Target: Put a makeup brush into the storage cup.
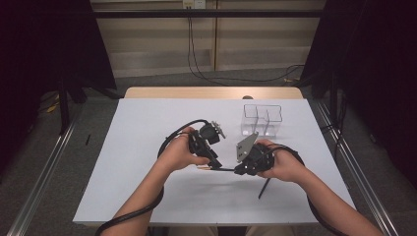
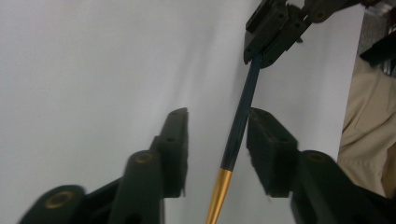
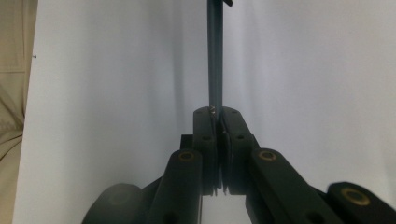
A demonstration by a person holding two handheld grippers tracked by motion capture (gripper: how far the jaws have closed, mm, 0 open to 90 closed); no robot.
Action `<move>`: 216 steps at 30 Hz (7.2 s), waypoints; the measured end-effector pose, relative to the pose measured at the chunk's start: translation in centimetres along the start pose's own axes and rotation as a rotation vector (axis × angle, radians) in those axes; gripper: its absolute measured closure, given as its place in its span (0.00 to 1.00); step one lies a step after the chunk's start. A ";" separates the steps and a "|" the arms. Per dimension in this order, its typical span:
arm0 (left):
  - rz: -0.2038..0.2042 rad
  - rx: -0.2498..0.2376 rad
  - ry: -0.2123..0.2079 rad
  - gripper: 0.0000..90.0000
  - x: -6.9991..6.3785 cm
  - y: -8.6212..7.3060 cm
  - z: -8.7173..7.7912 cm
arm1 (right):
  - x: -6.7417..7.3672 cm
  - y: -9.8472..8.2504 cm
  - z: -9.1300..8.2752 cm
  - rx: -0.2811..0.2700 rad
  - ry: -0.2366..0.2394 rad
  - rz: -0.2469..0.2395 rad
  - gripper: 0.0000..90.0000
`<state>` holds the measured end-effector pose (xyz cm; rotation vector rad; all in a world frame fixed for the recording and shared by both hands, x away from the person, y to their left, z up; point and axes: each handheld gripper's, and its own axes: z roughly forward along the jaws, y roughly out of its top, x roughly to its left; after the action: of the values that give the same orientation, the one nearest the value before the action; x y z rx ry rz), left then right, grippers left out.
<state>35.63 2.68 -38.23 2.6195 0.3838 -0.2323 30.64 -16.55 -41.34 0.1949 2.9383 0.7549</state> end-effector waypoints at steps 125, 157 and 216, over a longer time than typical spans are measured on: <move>-0.190 -0.861 -0.041 0.88 0.9 -4.1 0.2 | 0.3 -2.1 -0.1 -0.668 -0.205 0.456 0.95; -0.157 -0.865 -0.037 0.93 0.5 -3.6 0.9 | 0.4 -1.4 0.6 -0.700 -0.179 0.511 0.94; -0.155 -0.821 0.046 0.93 1.1 -4.7 0.7 | -0.9 -2.7 -2.3 -0.776 -0.238 0.577 0.17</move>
<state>35.12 6.61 -41.13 1.7923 0.5564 -0.0430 30.97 -20.11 -40.54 0.9783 2.1524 1.7156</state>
